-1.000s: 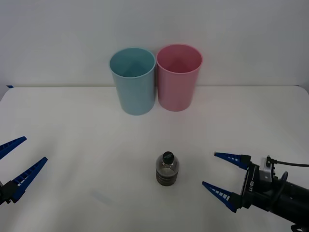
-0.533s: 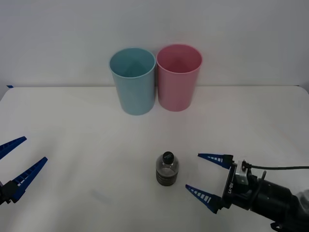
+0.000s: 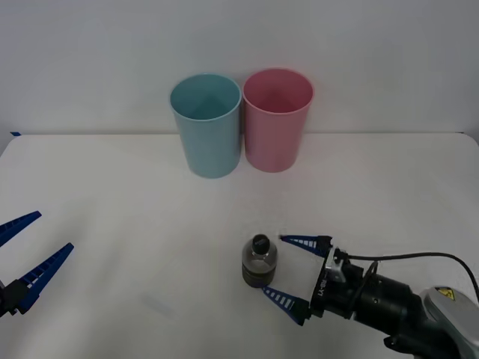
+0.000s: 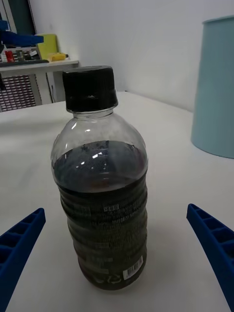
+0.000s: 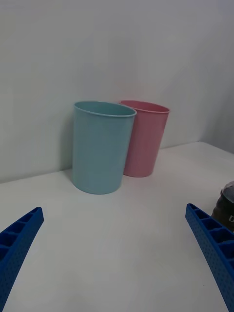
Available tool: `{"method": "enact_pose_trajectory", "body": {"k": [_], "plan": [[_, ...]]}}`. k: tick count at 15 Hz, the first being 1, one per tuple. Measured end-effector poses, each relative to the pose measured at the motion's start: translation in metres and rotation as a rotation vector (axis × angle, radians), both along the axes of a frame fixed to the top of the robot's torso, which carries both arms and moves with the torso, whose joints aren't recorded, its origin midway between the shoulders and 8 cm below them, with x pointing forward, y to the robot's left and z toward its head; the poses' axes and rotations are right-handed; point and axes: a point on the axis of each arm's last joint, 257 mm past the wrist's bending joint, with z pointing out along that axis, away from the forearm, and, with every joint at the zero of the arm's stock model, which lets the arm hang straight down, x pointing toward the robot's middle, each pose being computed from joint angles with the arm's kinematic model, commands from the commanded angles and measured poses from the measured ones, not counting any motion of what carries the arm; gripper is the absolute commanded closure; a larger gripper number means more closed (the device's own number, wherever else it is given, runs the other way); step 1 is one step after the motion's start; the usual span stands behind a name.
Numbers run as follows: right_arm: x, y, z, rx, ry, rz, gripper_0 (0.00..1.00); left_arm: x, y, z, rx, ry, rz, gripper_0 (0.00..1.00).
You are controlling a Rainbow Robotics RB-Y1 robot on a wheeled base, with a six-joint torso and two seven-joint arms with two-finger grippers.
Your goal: Grasp the object on the table and drop it into the matching bin: aluminum can to the light blue bin, PET bottle to the pink bin.
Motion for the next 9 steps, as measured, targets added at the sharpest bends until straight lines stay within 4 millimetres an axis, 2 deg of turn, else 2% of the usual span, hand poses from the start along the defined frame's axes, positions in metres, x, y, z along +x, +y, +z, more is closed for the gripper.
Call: {"method": "enact_pose_trajectory", "body": {"k": [4, 9], "plan": [[0.006, 0.019, -0.004, -0.016, -0.006, -0.007, 0.00, 0.000, 0.000, 0.000, 0.000, 0.000, 0.000, 0.00], [0.008, 0.025, -0.006, -0.021, -0.007, -0.013, 0.00, 0.000, 0.000, 0.000, 0.000, 0.000, 0.000, 0.00]]}}
